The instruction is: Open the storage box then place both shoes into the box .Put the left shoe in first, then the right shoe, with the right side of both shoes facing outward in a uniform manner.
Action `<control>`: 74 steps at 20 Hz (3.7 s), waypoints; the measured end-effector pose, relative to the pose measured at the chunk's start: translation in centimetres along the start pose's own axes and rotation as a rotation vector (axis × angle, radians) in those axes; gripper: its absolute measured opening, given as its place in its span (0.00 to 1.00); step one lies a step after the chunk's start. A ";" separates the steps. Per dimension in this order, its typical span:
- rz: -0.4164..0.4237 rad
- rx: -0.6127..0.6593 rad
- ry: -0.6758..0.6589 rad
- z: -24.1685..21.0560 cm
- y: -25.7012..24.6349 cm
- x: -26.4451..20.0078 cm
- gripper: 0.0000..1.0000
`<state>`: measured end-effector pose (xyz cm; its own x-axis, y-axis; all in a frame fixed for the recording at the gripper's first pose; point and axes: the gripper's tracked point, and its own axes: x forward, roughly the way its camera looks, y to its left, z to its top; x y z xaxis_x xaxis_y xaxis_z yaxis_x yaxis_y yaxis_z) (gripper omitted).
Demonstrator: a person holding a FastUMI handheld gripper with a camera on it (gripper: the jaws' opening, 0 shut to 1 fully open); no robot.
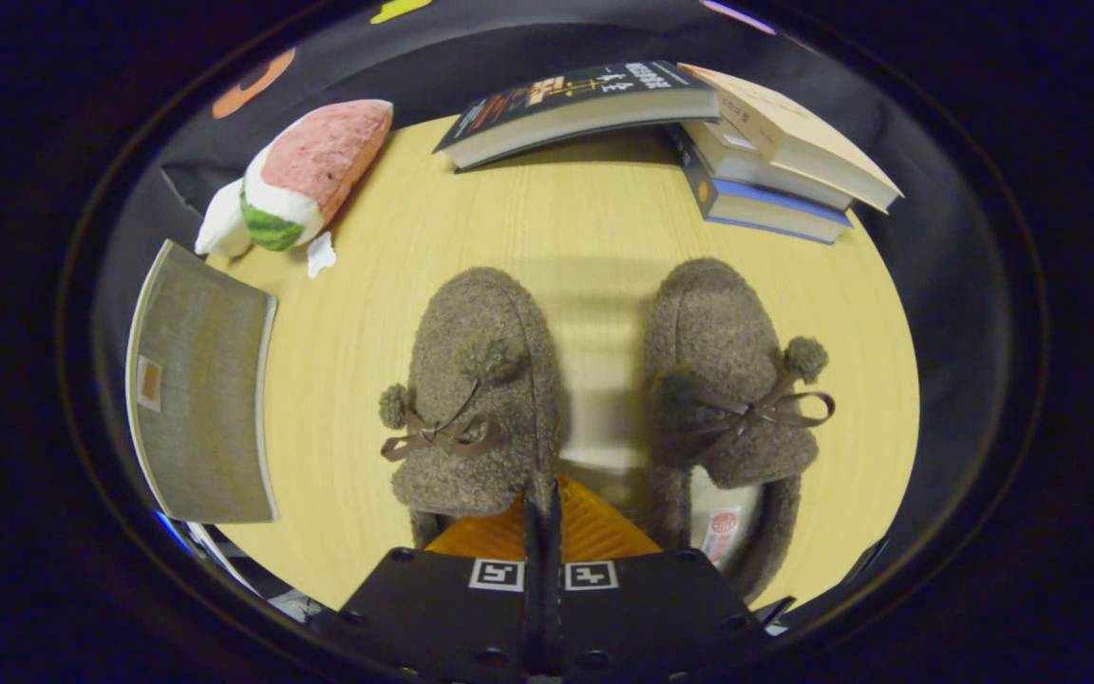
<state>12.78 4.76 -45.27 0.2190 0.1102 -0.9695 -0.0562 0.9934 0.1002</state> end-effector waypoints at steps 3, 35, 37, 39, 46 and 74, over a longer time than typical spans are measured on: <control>0.063 0.070 0.008 -0.3 0.9 -1.5 0.01; 0.357 -0.019 -0.134 -0.5 37.2 -16.5 0.01; 0.314 0.019 -0.114 -0.8 38.0 -13.8 0.01; 0.268 0.046 -0.119 -0.6 38.4 -10.8 0.01; 0.187 0.118 -0.016 -2.0 39.7 -1.7 0.01; 0.213 -0.152 -0.196 -0.5 17.5 -20.4 0.96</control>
<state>6.86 19.88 -23.80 0.3691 0.3341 -0.8672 -0.2629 0.9326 0.2474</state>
